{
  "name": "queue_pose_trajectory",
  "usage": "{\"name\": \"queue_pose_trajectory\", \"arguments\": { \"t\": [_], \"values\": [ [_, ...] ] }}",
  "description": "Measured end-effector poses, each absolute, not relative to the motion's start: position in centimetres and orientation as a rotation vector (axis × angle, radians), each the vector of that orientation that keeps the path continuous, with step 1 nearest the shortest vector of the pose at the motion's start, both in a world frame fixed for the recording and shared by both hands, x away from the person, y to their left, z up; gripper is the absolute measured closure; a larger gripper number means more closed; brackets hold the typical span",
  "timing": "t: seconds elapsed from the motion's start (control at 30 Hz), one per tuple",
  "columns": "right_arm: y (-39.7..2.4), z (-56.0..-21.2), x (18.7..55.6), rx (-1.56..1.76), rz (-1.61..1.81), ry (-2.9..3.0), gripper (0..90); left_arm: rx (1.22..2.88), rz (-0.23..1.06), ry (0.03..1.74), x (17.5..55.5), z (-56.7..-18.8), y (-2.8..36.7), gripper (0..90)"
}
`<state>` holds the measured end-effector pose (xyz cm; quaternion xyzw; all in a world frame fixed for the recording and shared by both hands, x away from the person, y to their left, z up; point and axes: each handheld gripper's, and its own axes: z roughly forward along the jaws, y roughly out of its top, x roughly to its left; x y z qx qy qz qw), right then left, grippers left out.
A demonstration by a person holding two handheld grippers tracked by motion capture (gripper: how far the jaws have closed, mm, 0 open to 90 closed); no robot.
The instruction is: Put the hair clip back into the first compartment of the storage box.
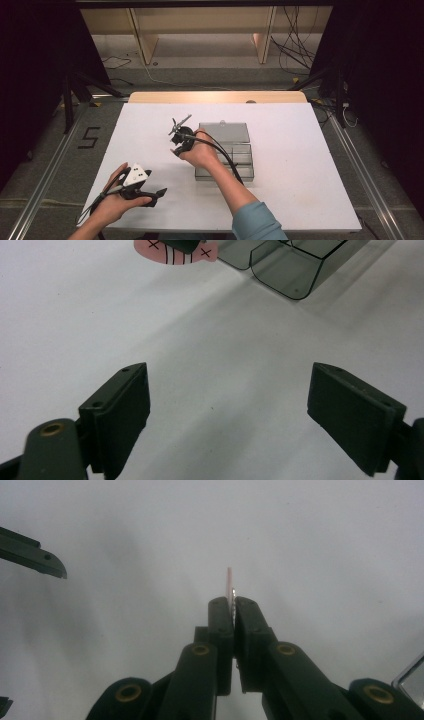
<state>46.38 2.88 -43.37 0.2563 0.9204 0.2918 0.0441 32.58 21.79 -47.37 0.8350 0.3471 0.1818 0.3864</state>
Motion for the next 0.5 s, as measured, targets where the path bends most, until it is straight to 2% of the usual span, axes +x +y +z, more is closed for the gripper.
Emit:
{"name": "queue_pose_trajectory", "arguments": {
  "t": [0.5],
  "values": [
    [2.18,-42.63,46.50,0.806,0.919,2.790,87.1,2.123,0.466,0.886,32.58,-47.36,21.78,16.7]
  ]
}}
